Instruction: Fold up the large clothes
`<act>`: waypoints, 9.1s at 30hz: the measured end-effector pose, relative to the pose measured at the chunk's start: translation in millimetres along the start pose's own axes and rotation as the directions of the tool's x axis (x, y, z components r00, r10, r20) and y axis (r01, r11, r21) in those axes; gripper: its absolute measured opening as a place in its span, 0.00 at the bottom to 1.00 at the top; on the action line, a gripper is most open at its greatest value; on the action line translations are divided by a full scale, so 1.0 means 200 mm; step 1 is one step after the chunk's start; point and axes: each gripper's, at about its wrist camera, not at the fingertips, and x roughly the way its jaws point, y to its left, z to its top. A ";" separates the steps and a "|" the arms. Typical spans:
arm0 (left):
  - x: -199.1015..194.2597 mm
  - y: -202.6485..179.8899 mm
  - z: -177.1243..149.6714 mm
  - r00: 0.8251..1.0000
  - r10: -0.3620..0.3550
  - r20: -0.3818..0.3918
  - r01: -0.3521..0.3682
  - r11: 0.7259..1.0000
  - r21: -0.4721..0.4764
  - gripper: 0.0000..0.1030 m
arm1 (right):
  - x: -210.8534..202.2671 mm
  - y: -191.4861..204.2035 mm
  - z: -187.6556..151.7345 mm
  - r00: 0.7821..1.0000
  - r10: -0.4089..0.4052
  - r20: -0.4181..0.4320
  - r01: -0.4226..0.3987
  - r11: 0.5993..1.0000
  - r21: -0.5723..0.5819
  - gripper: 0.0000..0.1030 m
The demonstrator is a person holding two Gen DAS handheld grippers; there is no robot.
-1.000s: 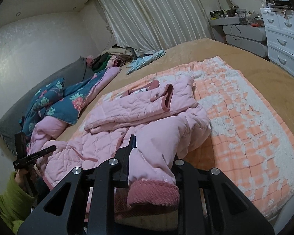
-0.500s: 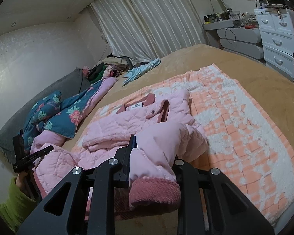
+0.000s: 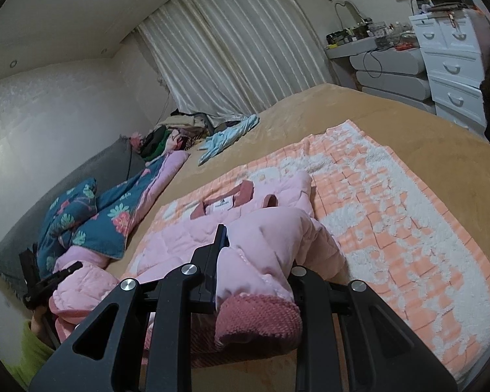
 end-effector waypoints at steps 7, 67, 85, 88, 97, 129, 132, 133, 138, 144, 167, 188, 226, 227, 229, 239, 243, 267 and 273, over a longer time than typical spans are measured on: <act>0.01 -0.01 0.07 1.000 0.017 0.025 -0.017 1.000 -0.003 0.07 | 0.02 -0.02 0.06 1.000 0.004 0.005 -0.004 0.999 0.039 0.19; 0.62 0.07 0.40 0.977 0.213 -0.005 -0.212 0.974 0.076 0.08 | 0.64 -0.29 0.53 0.990 0.136 0.019 -0.136 0.951 0.277 0.76; 0.72 0.04 0.57 0.996 0.090 -0.001 -0.090 0.995 -0.037 0.75 | 1.00 -0.12 0.17 0.971 -0.180 -0.159 0.153 0.973 -0.172 0.88; 0.68 0.04 0.55 0.995 0.094 0.034 -0.093 0.995 -0.041 0.78 | 1.02 -0.15 0.13 0.959 -0.239 -0.155 0.200 0.952 -0.231 0.89; 0.50 0.07 0.53 0.988 -0.013 0.154 0.021 0.999 -0.050 0.91 | 1.09 -0.32 0.05 0.933 -0.306 -0.187 0.254 0.932 -0.258 0.89; 1.27 0.36 0.27 0.930 0.329 -0.162 -0.330 0.944 0.025 0.15 | 1.64 -0.29 0.21 0.867 -0.443 -0.228 0.370 0.879 -0.301 0.18; 1.30 0.39 0.24 0.925 0.332 -0.183 -0.333 0.943 0.030 0.15 | 1.69 -0.32 0.19 0.861 -0.439 -0.255 0.367 0.885 -0.286 0.19; 1.30 0.39 0.23 0.925 0.333 -0.186 -0.333 0.943 0.031 0.15 | 1.70 -0.33 0.19 0.858 -0.443 -0.260 0.369 0.884 -0.288 0.19; 1.31 0.39 0.22 0.926 0.331 -0.181 -0.330 0.943 0.033 0.16 | 1.73 -0.37 0.14 0.853 -0.449 -0.267 0.376 0.882 -0.284 0.21; 1.27 0.37 0.23 0.925 0.330 -0.187 -0.329 0.944 0.038 0.19 | 1.68 -0.35 0.14 0.835 -0.486 -0.259 0.408 0.862 -0.303 0.30; 0.72 0.04 0.24 0.957 0.276 -0.093 -0.271 0.961 0.059 0.91 | 0.85 -0.02 0.19 0.956 -0.288 -0.061 0.276 0.948 -0.159 0.96; 0.54 -0.07 0.03 0.960 0.265 -0.087 -0.256 0.961 0.105 0.91 | 0.60 0.03 -0.01 0.958 -0.286 -0.035 0.282 0.955 -0.092 0.96; 0.87 0.04 -0.16 0.934 0.260 -0.243 -0.285 0.956 -0.073 0.91 | 0.99 -0.28 -0.14 0.919 -0.328 -0.218 0.359 0.925 0.126 0.96; 0.88 0.05 -0.15 0.935 0.256 -0.247 -0.283 0.956 -0.082 0.91 | 1.00 -0.29 -0.14 0.919 -0.326 -0.222 0.360 0.924 0.130 0.96; 0.92 0.08 -0.14 0.933 0.245 -0.264 -0.284 0.951 -0.124 0.91 | 1.06 -0.32 -0.14 0.912 -0.327 -0.247 0.368 0.919 0.142 0.96; 1.05 0.37 -0.17 0.970 0.023 -0.241 -0.150 0.836 -0.528 0.92 | 1.27 -0.40 -0.16 0.918 -0.255 -0.302 0.321 0.927 0.194 0.96; 1.12 0.42 -0.17 0.977 -0.013 -0.212 -0.119 0.794 -0.596 0.92 | 1.34 -0.43 -0.15 0.927 -0.229 -0.297 0.300 0.928 0.221 0.96; 1.21 0.30 -0.04 0.988 0.095 -0.122 -0.137 0.901 -0.412 0.65 | 1.44 -0.34 -0.10 0.968 -0.175 -0.179 0.192 0.978 0.085 0.51; 1.16 0.20 0.03 0.984 0.135 -0.112 -0.163 0.939 -0.302 0.47 | 1.43 -0.22 -0.06 0.960 -0.229 -0.159 0.224 0.973 -0.050 0.40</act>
